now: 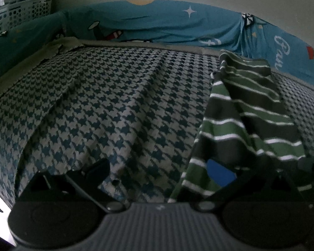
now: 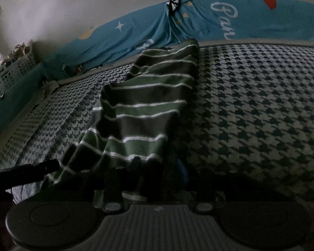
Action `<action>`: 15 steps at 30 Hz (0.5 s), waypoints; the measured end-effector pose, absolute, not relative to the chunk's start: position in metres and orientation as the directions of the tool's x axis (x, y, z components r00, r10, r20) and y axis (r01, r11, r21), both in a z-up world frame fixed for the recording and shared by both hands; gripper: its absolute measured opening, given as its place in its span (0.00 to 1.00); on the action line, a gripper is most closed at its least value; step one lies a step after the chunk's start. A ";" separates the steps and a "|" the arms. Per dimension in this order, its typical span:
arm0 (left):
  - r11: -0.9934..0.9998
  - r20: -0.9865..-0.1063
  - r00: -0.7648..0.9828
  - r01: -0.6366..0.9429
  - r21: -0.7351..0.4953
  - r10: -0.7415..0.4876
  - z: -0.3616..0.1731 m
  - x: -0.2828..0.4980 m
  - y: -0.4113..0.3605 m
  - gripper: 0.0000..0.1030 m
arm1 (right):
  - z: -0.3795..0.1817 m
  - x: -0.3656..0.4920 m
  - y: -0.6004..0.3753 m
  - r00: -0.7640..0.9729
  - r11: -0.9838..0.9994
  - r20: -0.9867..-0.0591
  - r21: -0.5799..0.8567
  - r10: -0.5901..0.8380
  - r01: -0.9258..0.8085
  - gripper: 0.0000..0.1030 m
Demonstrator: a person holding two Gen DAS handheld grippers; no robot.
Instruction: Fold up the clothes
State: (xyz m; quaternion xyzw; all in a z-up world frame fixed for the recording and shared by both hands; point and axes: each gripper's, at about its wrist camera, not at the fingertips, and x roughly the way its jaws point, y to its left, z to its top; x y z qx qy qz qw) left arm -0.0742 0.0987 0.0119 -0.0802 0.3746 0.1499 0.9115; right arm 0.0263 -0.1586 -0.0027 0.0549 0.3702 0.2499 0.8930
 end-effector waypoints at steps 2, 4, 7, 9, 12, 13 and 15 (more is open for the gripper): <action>0.943 -0.711 0.668 -0.332 -0.019 0.221 0.009 -0.074 0.098 1.00 | -0.004 0.026 -0.158 0.603 0.865 -0.625 0.287 0.495 -0.412 0.22; 0.943 -0.717 0.659 -0.332 -0.005 0.228 0.006 -0.073 0.098 1.00 | -0.005 0.025 -0.156 0.614 0.869 -0.622 0.270 0.486 -0.415 0.13; 0.942 -0.716 0.652 -0.334 0.023 0.248 0.003 -0.074 0.098 1.00 | -0.003 0.025 -0.161 0.630 0.880 -0.618 0.275 0.470 -0.387 0.03; 0.940 -0.708 0.652 -0.336 0.051 0.271 0.003 -0.075 0.097 1.00 | 0.000 0.024 -0.165 0.662 0.903 -0.616 0.251 0.427 -0.350 0.02; 0.929 -0.685 0.651 -0.355 0.108 0.328 0.004 -0.077 0.095 1.00 | -0.002 0.029 -0.176 0.674 0.924 -0.632 0.256 0.382 -0.284 0.02; 0.925 -0.682 0.649 -0.362 0.115 0.339 0.003 -0.077 0.095 1.00 | -0.003 0.031 -0.180 0.671 0.926 -0.639 0.270 0.376 -0.263 0.02; 0.914 -0.675 0.641 -0.385 0.129 0.365 0.004 -0.078 0.098 1.00 | -0.001 0.033 -0.187 0.662 0.920 -0.640 0.306 0.390 -0.246 0.02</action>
